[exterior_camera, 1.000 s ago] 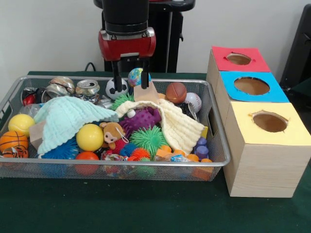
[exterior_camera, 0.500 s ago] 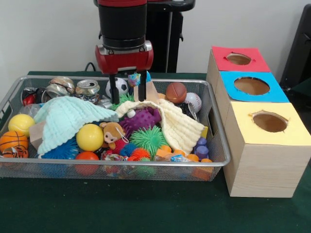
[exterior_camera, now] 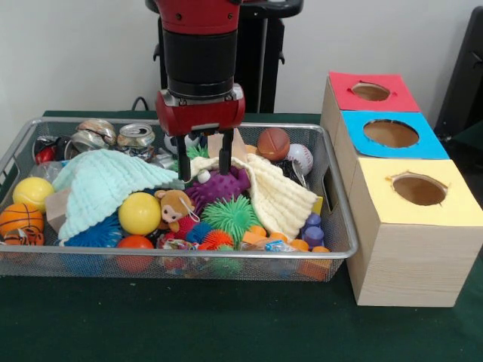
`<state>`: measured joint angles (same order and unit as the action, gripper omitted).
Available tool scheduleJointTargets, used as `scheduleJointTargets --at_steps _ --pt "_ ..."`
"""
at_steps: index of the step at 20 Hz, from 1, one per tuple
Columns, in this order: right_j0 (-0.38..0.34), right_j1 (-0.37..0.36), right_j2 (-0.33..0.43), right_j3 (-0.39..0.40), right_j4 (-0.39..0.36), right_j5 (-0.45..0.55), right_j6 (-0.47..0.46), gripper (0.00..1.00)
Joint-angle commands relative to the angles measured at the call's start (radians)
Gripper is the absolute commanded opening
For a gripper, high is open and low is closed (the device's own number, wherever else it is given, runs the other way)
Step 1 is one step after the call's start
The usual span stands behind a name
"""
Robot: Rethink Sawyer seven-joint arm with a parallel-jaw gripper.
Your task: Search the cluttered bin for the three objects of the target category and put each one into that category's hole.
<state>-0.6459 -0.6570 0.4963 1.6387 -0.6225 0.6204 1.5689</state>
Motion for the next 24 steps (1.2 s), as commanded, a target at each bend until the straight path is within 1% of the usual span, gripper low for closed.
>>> scheduleJointTargets --at_steps 1,5,9,15,18,24 --pt "0.012 0.059 0.001 -0.053 -0.099 0.059 -0.163 1.00" --pt "0.023 0.086 -0.011 -0.089 -0.127 0.073 -0.167 1.00" --pt "0.032 0.100 -0.021 -0.107 -0.152 0.094 -0.170 1.00" --pt "0.044 0.107 -0.030 -0.123 -0.179 0.091 -0.158 1.00" --pt "0.045 0.103 -0.031 -0.118 -0.185 0.082 -0.156 1.00" --pt "0.060 0.106 -0.041 -0.133 -0.201 0.101 -0.153 1.00"
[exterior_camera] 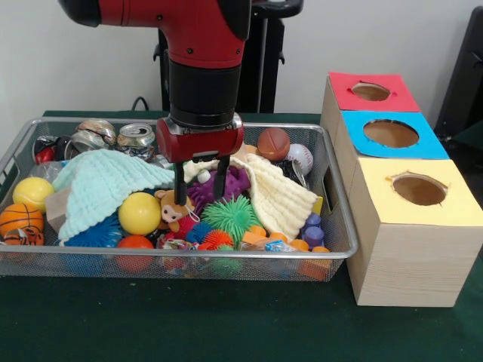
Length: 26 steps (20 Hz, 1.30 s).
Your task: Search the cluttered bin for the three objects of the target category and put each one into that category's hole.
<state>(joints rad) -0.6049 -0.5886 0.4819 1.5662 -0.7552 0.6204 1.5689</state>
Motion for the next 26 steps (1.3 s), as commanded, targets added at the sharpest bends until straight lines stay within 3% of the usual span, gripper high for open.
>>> scheduleJointTargets --at_steps 1,5,15,26 --pt "0.028 0.039 -0.033 -0.069 -0.077 0.116 -0.158 1.00" --pt "0.050 0.056 -0.054 -0.093 -0.094 0.167 -0.177 1.00" --pt "0.050 0.081 -0.054 -0.112 -0.101 0.160 -0.171 1.00" --pt "0.054 0.026 -0.060 -0.088 -0.090 0.204 -0.198 1.00"
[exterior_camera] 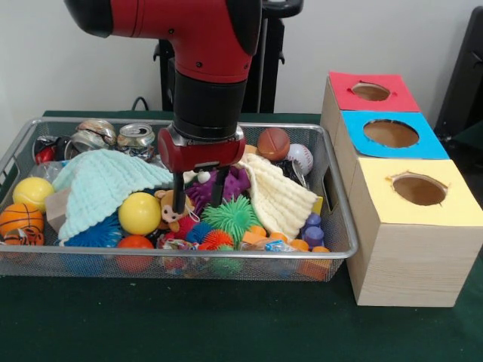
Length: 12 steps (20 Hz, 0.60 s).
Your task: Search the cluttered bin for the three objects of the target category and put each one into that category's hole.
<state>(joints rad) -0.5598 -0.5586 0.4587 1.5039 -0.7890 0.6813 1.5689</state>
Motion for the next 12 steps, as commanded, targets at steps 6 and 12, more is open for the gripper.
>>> scheduleJointTargets --at_steps 6,12 --pt "0.008 0.008 -0.051 -0.029 -0.069 0.166 -0.195 1.00" --pt "0.013 0.037 -0.067 -0.049 -0.096 0.154 -0.184 1.00"
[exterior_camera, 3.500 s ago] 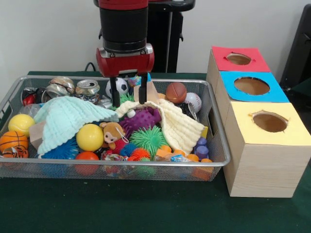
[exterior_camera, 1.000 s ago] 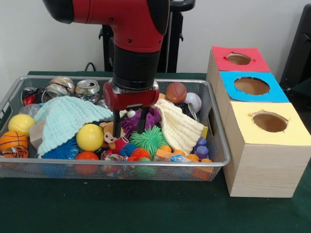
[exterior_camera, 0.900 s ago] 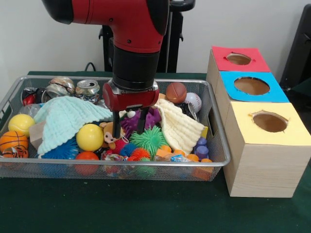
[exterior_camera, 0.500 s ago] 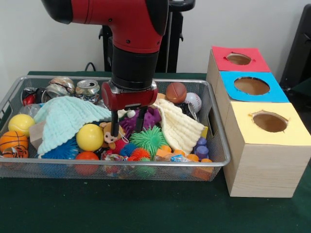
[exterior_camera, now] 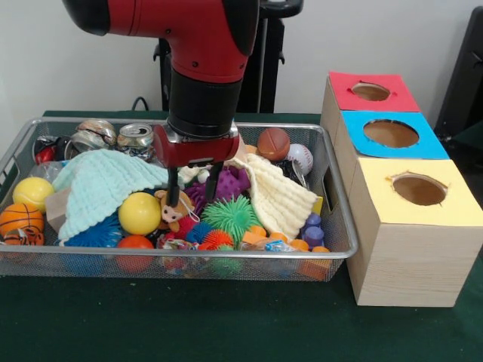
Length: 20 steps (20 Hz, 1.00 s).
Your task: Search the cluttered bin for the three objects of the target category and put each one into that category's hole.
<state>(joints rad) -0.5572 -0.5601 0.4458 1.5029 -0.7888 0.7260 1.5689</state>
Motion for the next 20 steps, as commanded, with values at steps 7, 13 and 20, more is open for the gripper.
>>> scheduleJointTargets --at_steps 7,13,20 --pt "0.029 0.068 -0.079 -0.064 -0.114 0.103 -0.174 1.00" --pt "0.038 0.118 -0.096 -0.077 -0.135 0.070 -0.151 1.00" --pt "0.030 0.166 -0.099 -0.090 -0.143 0.050 -0.144 1.00"
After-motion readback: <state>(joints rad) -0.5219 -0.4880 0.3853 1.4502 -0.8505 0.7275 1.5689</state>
